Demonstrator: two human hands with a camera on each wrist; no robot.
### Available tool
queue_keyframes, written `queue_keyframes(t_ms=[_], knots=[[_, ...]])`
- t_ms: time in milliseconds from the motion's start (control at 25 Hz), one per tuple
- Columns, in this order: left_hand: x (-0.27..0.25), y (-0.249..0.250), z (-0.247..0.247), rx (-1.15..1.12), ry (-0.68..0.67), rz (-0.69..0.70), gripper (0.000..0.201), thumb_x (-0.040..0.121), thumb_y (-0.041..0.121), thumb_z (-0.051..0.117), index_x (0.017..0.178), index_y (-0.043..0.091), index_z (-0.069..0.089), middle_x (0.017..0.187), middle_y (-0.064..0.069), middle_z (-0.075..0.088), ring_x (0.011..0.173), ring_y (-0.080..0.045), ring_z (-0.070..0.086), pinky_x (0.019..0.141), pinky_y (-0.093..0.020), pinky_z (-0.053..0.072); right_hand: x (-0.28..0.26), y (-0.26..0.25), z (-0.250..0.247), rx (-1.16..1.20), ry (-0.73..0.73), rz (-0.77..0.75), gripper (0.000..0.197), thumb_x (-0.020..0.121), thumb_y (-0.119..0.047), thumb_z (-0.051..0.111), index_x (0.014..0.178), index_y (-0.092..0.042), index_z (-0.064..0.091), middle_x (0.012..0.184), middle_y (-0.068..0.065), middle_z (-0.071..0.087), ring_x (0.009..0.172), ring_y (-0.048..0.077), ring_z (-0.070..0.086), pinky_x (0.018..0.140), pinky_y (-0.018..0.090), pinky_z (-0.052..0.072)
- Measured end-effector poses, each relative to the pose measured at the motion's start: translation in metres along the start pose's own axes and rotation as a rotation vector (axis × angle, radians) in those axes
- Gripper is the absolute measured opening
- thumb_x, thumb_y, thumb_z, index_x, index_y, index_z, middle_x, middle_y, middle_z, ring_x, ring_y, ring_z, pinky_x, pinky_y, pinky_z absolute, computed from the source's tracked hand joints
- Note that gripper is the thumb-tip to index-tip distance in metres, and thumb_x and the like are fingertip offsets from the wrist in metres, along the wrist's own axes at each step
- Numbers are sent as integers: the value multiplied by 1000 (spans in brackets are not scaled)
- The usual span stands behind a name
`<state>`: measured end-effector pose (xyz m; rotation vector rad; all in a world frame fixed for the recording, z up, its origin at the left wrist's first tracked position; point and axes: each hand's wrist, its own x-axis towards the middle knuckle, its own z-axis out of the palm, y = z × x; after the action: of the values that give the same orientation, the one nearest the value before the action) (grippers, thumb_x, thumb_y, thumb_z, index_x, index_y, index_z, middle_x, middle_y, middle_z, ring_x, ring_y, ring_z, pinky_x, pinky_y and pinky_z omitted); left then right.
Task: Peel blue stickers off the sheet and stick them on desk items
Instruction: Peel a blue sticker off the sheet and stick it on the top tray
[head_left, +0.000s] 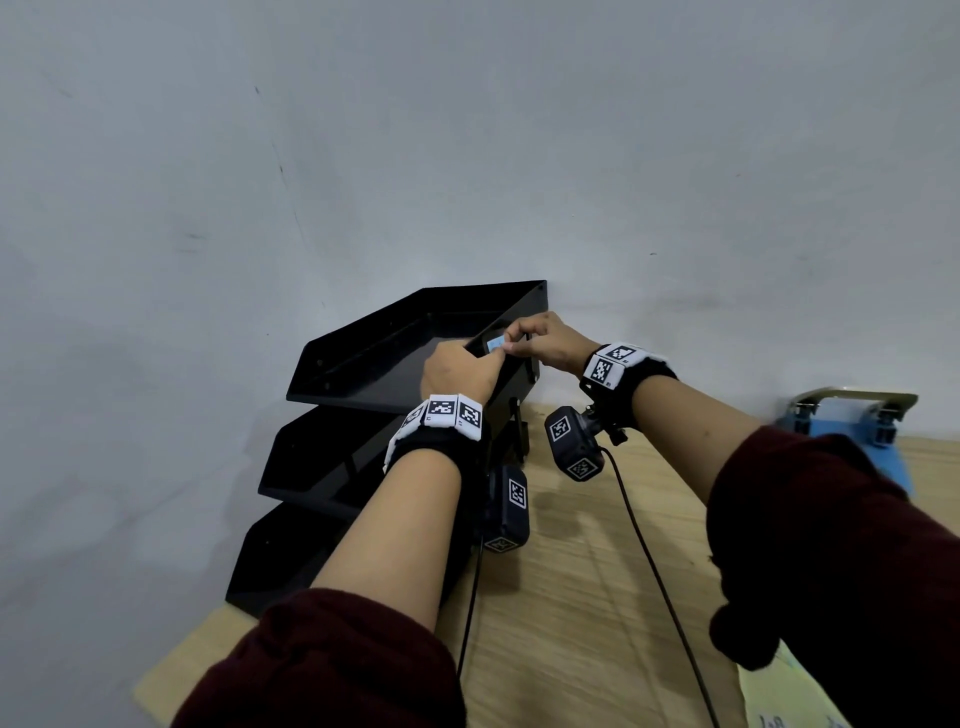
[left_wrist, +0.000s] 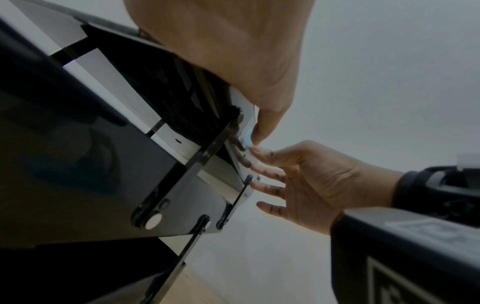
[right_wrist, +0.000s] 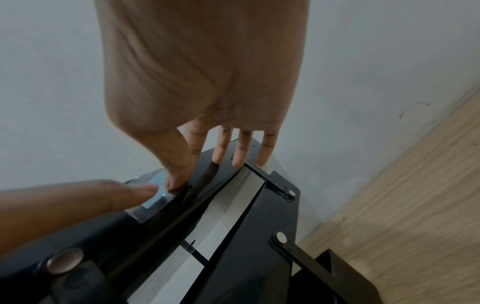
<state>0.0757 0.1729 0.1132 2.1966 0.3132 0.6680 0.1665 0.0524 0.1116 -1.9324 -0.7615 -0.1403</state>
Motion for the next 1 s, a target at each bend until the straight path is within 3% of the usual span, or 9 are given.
queue_keyframes(t_ms=[160, 360, 480, 640, 840, 1000], knots=[[0, -1, 0, -29, -14, 17, 37, 77, 49, 66, 81, 12, 73, 61, 1, 60, 69, -27, 63, 64, -30, 50, 2, 2, 1, 3, 27, -24, 10, 85, 3, 61, 87, -6, 63, 69, -5, 56, 57, -10, 54, 54, -2, 37], [1, -3, 1, -59, -5, 33, 36, 78, 47, 65, 77, 12, 73, 57, 0, 59, 64, -26, 61, 51, -23, 40, 5, 4, 2, -16, 42, -15, 7, 84, 3, 63, 83, -1, 68, 67, -5, 55, 50, -18, 52, 53, -2, 37], [2, -4, 2, -57, -4, 40, 33, 80, 45, 64, 74, 13, 71, 65, -4, 63, 65, -26, 61, 57, -24, 40, 6, 6, 2, -21, 60, -14, 14, 84, 3, 64, 94, 12, 69, 66, -5, 55, 50, -17, 53, 53, -1, 38], [3, -4, 3, -52, 15, 49, 32, 80, 43, 64, 76, 13, 73, 67, -5, 64, 70, -29, 65, 59, -25, 43, 7, 7, 3, -26, 72, -17, 17, 83, 1, 66, 94, 14, 68, 68, -5, 58, 53, -17, 55, 55, -1, 39], [1, -3, 3, -39, 25, 46, 36, 82, 44, 63, 78, 10, 72, 67, -7, 64, 68, -29, 63, 58, -26, 40, 2, 5, 4, -10, 97, -16, 18, 84, -5, 68, 92, 10, 71, 69, -4, 60, 52, -16, 55, 54, 0, 38], [1, -2, 1, -28, 18, 55, 34, 82, 42, 63, 81, 10, 73, 79, -13, 73, 77, -33, 68, 60, -26, 42, -1, 4, 4, 0, 142, 101, 12, 79, -21, 74, 79, -12, 66, 69, -5, 59, 64, 4, 56, 56, 15, 41]])
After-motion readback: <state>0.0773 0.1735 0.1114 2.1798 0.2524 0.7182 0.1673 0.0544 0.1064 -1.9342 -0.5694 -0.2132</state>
